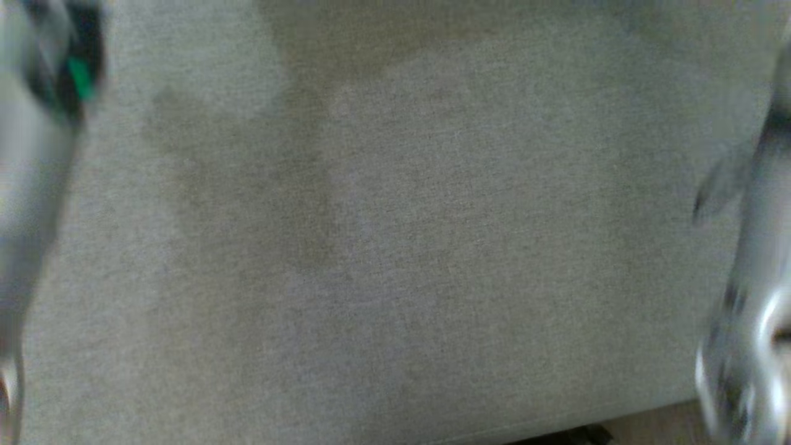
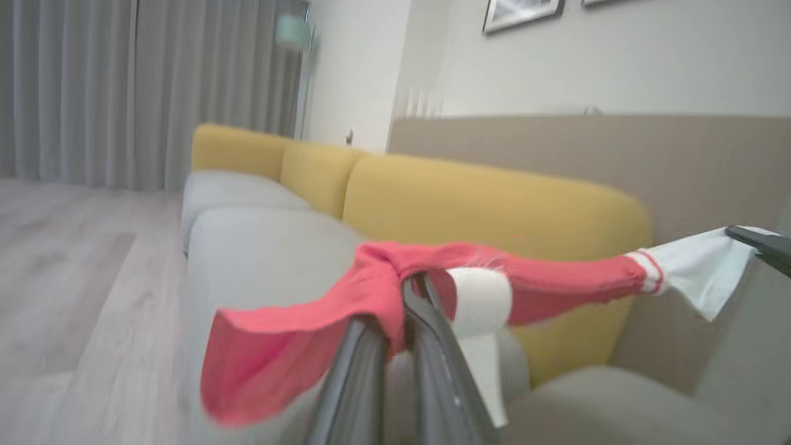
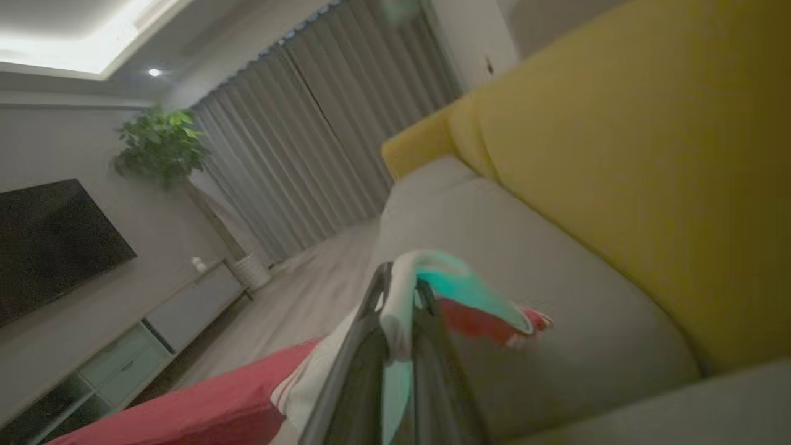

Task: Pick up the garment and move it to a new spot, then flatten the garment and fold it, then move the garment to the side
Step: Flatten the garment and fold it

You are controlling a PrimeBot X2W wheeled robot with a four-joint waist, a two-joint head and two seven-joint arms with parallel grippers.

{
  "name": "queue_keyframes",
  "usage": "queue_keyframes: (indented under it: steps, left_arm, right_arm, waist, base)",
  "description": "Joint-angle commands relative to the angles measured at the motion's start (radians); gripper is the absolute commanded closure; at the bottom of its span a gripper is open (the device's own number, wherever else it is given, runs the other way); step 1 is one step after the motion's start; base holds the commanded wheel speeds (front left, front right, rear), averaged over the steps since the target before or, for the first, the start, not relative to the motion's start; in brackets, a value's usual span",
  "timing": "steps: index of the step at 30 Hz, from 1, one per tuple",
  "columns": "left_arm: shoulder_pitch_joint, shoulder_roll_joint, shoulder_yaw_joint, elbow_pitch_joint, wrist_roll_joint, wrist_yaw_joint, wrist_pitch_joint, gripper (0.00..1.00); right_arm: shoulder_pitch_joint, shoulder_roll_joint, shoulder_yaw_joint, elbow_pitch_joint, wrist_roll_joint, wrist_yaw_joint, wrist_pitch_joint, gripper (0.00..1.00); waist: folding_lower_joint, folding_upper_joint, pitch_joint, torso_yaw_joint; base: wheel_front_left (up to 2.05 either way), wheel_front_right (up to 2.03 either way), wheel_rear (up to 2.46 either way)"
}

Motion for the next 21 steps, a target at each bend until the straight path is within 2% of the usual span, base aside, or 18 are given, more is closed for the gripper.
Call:
queue_keyframes:
  steps: [1,3,6,9,14,16,18,21]
  left_arm:
    - [0.089,0.091,-0.007,-0.042,-0.033,0.002,-0.026,1.0]
    - [0.224,0.133,-0.06,-0.066,-0.052,0.002,-0.055,1.0]
    - [0.42,0.165,-0.103,-0.087,-0.082,0.002,-0.081,1.0]
    - [0.57,0.162,-0.111,-0.1,-0.117,0.002,-0.098,1.0]
    - [0.776,0.148,-0.113,-0.15,-0.15,0.015,-0.111,1.0]
    - [0.918,0.153,-0.107,-0.218,-0.174,0.046,-0.113,1.0]
    - [0.969,0.153,-0.1,-0.252,-0.188,0.06,-0.114,1.0]
    - [1.134,0.164,-0.073,-0.382,-0.217,0.126,-0.115,1.0]
  right_arm:
    - [0.13,0.005,-0.012,-0.085,-0.002,0.008,0.021,1.0]
    - [0.309,0.005,-0.024,-0.155,0.002,0.008,0.043,1.0]
    - [0.561,0.005,-0.033,-0.242,0.043,0.008,0.061,1.0]
    - [0.768,0.005,-0.032,-0.31,0.096,0.008,0.057,1.0]
    - [1.023,0.005,-0.018,-0.386,0.116,0.008,0.051,1.0]
    - [1.156,0.005,-0.012,-0.443,0.111,0.008,0.058,1.0]
    - [1.198,0.005,-0.016,-0.462,0.117,0.008,0.062,1.0]
    - [1.333,0.005,-0.028,-0.527,0.119,0.008,0.08,1.0]
  waist:
    - [-0.0002,0.0001,-0.026,0.003]
    - [-0.0002,0.0001,-0.044,0.004]
    - [-0.0002,0.0001,-0.069,0.006]
    - [-0.0002,0.0001,-0.099,0.019]
    - [-0.0002,0.0001,-0.172,0.025]
    - [-0.0002,0.0001,-0.218,0.012]
    - [-0.0002,0.0001,-0.23,0.006]
    - [-0.0002,0.0001,-0.246,-0.006]
  base:
    - [0.0,0.0,0.0]
    - [0.0,0.0,0.0]
    - [0.0,0.0,0.0]
    - [0.0,0.0,0.0]
    - [0.0,0.0,0.0]
    - [0.0,0.0,0.0]
    - [0.0,0.0,0.0]
    - [0.0,0.0,0.0]
